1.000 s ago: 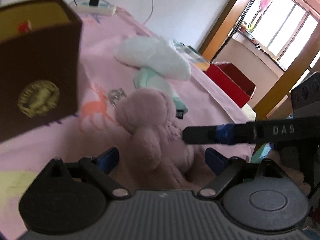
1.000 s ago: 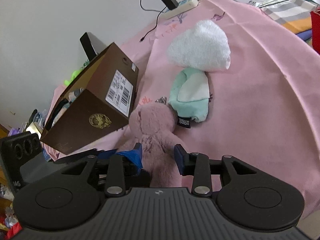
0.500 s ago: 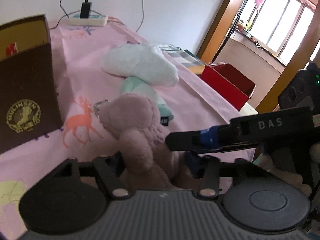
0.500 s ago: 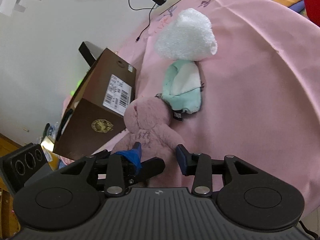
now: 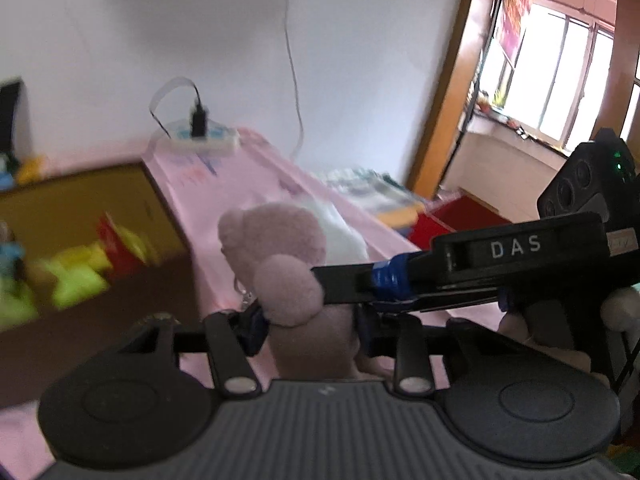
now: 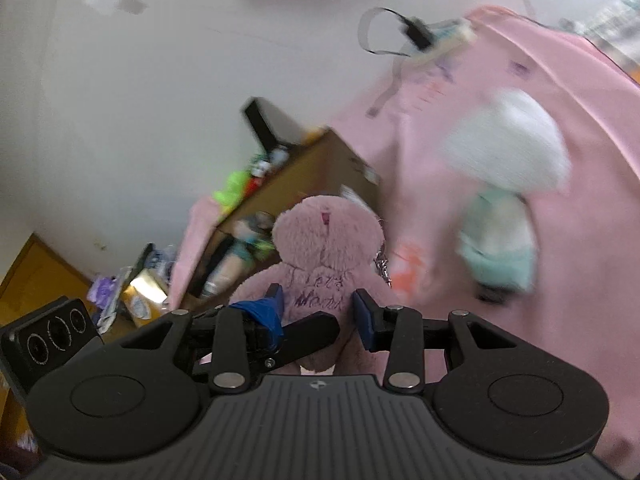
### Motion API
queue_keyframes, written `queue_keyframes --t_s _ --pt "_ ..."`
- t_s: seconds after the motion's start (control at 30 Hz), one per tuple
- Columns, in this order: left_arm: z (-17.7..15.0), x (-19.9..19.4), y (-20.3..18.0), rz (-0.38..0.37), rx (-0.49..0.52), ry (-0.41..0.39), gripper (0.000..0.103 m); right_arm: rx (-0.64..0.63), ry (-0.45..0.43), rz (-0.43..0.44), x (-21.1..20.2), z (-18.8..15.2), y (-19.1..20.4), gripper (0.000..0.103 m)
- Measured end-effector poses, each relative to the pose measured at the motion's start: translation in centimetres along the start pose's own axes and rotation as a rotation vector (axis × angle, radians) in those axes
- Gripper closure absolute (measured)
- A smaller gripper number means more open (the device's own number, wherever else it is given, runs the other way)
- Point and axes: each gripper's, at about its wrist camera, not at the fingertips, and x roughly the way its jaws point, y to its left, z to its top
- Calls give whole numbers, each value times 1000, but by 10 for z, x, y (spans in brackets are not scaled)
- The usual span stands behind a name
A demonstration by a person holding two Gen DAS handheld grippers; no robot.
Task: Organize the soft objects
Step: 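Lift the pink teddy bear off the sheet with the right gripper, then lower the teddy bear into the cardboard box and open the right gripper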
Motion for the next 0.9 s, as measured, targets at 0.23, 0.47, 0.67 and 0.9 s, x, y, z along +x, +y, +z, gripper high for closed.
queue_keyframes --t_s 0.23,0.47,0.67,0.9 --pt "50 -38 37 78 19 -102 72 -162 -44 74 32 46 55 80" --pt "93 -44 90 128 -8 -135 72 -239 -51 73 79 86 85 80" --pt "100 -15 140 112 -114 -68 72 -236 -8 5 122 95 80 81" --pt "84 35 187 59 -267 63 72 -246 62 -129 162 87 62 81"
